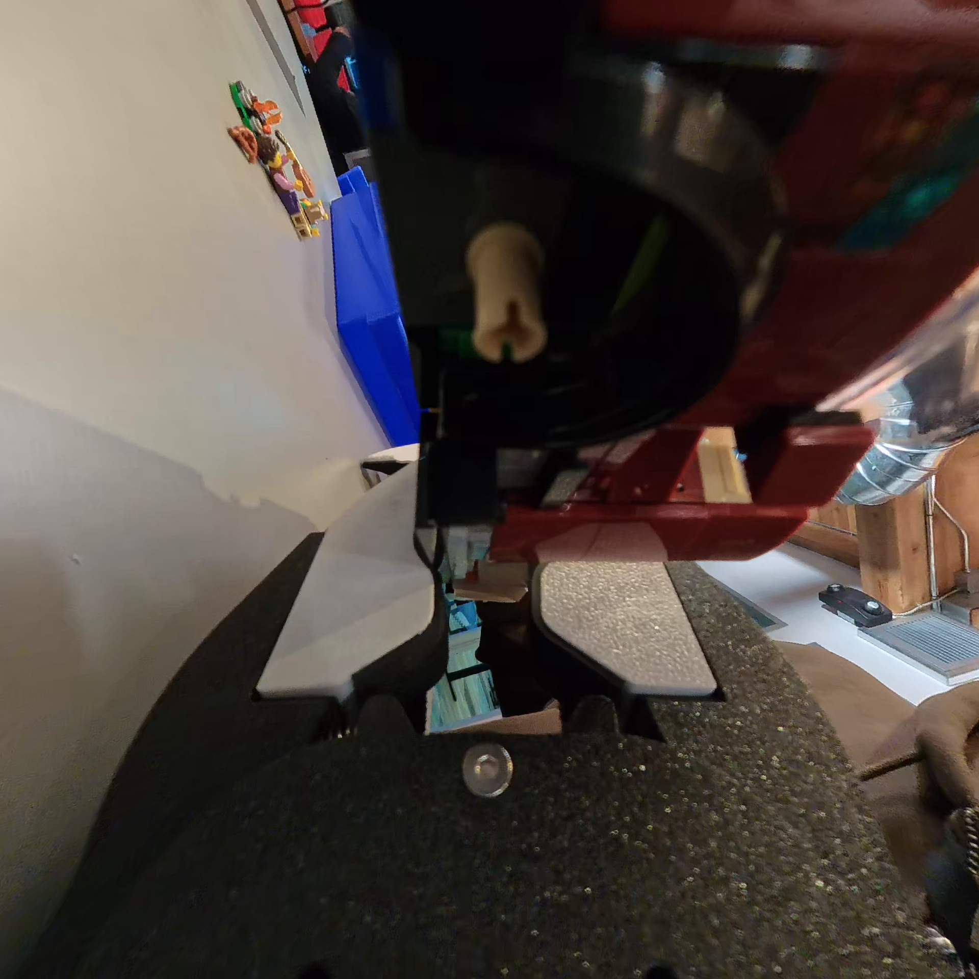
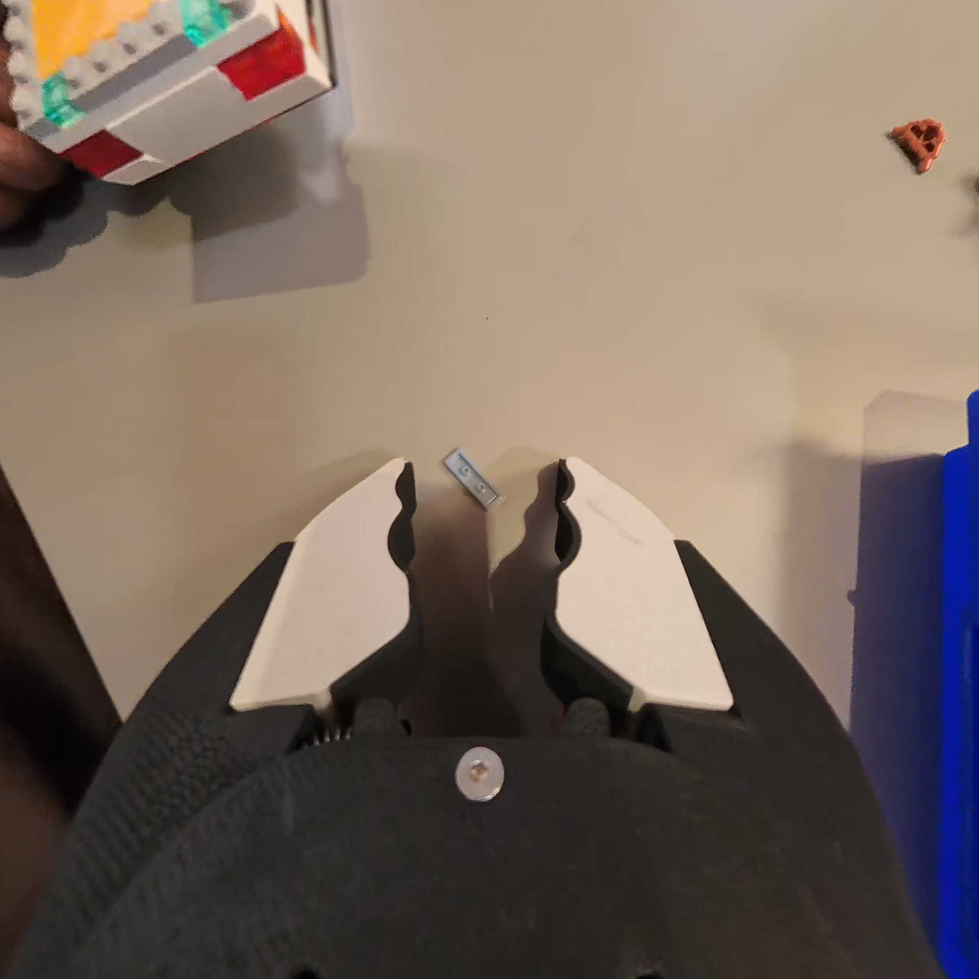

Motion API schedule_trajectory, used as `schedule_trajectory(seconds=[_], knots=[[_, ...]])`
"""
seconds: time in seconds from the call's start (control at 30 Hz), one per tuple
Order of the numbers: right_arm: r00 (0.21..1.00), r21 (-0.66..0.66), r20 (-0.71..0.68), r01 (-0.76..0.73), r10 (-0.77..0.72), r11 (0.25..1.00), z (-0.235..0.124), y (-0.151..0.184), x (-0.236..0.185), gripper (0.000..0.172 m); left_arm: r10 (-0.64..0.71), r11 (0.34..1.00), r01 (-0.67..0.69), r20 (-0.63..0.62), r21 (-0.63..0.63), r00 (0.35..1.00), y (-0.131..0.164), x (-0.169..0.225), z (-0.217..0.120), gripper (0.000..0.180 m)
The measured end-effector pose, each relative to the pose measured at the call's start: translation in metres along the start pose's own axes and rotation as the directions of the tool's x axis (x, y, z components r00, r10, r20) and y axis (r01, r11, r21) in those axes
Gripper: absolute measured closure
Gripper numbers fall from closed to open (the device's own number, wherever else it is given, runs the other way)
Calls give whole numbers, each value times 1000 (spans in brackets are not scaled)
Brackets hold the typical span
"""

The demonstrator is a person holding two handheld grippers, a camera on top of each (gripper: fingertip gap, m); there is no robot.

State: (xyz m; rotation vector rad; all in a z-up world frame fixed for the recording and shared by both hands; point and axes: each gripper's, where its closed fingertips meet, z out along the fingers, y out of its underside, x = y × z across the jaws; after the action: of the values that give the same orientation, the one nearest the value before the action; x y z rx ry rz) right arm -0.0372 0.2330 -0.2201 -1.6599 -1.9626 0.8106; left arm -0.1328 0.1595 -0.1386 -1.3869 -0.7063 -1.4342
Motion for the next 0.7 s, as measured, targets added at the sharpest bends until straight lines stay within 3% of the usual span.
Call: schedule_trajectory(seconds=[0.27,0.4,0.7], knots=[[998,-2,24,57,-57,998,3,-3,5,130,-11,999,13,54,-45,998,-9,-12,6,149],[997,-4,46,70,-70,998,6,-6,5,163,-42,995,51,96,-90,994,-13,-22,12,150],[993,10,90,78,-79,997,15,-21,14,164,23,978,22,211,-207,977,-33,-37,25,150]])
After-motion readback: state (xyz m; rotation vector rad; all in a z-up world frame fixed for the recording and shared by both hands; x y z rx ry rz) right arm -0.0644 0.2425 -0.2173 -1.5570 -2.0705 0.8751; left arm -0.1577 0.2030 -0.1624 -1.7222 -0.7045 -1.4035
